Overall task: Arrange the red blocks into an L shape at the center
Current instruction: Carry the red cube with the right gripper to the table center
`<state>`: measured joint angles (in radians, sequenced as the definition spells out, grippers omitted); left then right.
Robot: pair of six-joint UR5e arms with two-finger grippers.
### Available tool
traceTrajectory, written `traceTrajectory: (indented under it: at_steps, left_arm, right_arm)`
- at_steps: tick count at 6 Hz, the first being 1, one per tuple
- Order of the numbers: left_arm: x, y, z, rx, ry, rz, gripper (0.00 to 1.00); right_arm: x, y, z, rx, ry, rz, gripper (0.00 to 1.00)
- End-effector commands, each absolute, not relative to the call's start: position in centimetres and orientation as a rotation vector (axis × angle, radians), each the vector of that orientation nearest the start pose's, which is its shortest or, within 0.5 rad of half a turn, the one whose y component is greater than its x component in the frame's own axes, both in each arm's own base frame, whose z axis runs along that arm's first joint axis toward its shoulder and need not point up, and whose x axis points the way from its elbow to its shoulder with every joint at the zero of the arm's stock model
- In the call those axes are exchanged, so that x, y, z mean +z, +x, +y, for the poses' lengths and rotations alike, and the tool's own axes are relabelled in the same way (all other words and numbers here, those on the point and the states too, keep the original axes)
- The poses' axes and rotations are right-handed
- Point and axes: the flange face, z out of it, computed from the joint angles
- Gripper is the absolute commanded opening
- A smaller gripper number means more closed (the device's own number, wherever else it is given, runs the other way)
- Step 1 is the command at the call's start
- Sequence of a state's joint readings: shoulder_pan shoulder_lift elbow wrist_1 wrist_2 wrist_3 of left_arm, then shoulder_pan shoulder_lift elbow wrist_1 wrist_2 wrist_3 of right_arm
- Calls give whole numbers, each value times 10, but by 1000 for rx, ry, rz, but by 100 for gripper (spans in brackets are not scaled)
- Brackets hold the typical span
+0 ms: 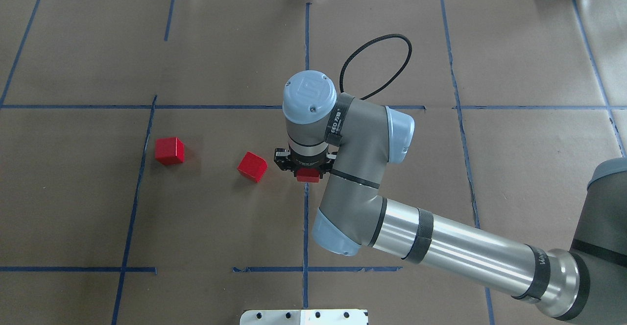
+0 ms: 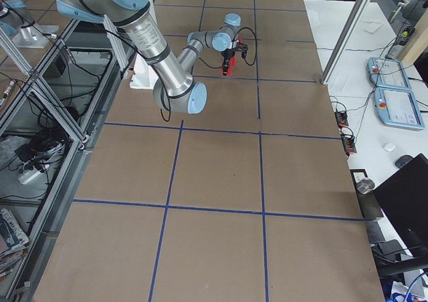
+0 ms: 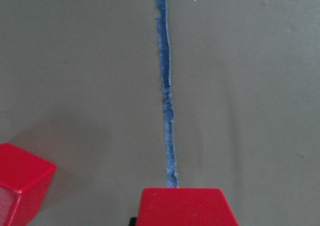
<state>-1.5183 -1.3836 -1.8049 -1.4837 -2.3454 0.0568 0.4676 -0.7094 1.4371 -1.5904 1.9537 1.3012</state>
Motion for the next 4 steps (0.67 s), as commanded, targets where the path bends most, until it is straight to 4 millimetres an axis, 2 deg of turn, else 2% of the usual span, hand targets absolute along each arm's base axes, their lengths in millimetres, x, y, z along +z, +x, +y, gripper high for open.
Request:
traceTrajectory:
  at_steps: [1, 2, 4]
  left_arm:
    - [639, -42, -412, 86, -40, 775, 100]
    - [639, -42, -412, 88, -41, 775, 100]
    - [640, -42, -412, 85, -43, 775, 100]
  right_arm:
    - [192, -646, -416, 60, -85, -787, 23]
    - [203, -650, -409, 47, -92, -771, 35]
    - [204, -657, -399, 29, -98, -769, 52]
